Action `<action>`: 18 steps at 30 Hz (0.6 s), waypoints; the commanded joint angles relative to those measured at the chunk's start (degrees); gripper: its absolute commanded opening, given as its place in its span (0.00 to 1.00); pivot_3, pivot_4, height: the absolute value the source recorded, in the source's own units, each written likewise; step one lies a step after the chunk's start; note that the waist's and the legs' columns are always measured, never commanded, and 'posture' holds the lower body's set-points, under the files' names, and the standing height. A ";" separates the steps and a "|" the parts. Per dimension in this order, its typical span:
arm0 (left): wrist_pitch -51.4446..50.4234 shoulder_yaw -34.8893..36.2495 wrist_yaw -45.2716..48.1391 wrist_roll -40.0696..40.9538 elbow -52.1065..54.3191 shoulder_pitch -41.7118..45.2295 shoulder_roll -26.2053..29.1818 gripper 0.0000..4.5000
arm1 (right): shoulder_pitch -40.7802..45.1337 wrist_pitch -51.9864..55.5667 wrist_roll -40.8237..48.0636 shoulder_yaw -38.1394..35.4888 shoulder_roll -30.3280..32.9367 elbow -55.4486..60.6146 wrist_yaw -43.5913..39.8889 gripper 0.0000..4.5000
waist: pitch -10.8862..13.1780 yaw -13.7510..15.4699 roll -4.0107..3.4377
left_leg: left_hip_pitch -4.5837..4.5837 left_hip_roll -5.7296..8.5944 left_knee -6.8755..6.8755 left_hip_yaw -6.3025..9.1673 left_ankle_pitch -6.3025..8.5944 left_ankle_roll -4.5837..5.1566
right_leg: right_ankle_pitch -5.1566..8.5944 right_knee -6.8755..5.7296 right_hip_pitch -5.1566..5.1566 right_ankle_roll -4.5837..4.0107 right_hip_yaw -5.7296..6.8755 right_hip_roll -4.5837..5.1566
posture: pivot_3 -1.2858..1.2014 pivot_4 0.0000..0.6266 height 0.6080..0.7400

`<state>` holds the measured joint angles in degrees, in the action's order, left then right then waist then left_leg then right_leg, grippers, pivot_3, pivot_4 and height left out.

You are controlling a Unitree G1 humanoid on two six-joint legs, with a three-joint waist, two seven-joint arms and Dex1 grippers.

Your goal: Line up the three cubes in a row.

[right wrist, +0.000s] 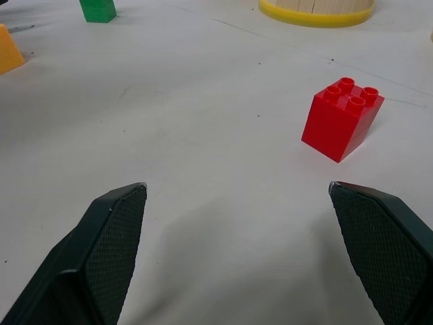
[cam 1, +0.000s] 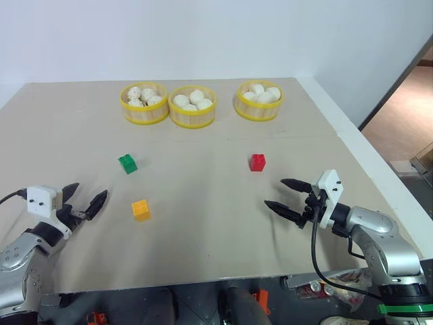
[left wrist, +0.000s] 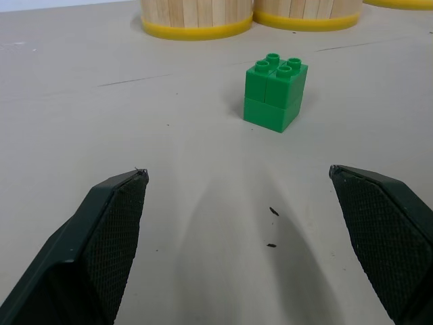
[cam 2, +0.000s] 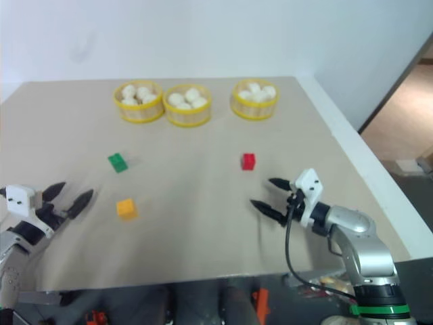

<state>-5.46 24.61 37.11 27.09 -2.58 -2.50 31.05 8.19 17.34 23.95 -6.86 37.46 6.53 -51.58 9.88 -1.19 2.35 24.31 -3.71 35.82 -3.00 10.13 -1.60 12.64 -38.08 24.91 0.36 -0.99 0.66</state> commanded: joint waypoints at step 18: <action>4.25 1.81 18.20 3.37 -3.94 -0.52 6.41 0.99 | -1.00 -2.64 1.41 1.07 2.07 4.07 -6.14 1.00 | 0.00 0.00 0.01 | 0.01 -0.02 0.00 -0.01 0.00 0.00 | 0.01 0.00 0.03 -0.03 0.01 -0.01 | 0.52 0.24 1.00</action>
<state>-2.36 25.67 54.59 30.60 -6.50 -3.16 36.56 7.33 15.37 24.42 -6.29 38.22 7.62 -55.40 9.88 -1.20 2.36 24.32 -3.73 35.81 -3.01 10.13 -1.60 12.66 -38.08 24.94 0.33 -0.98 0.65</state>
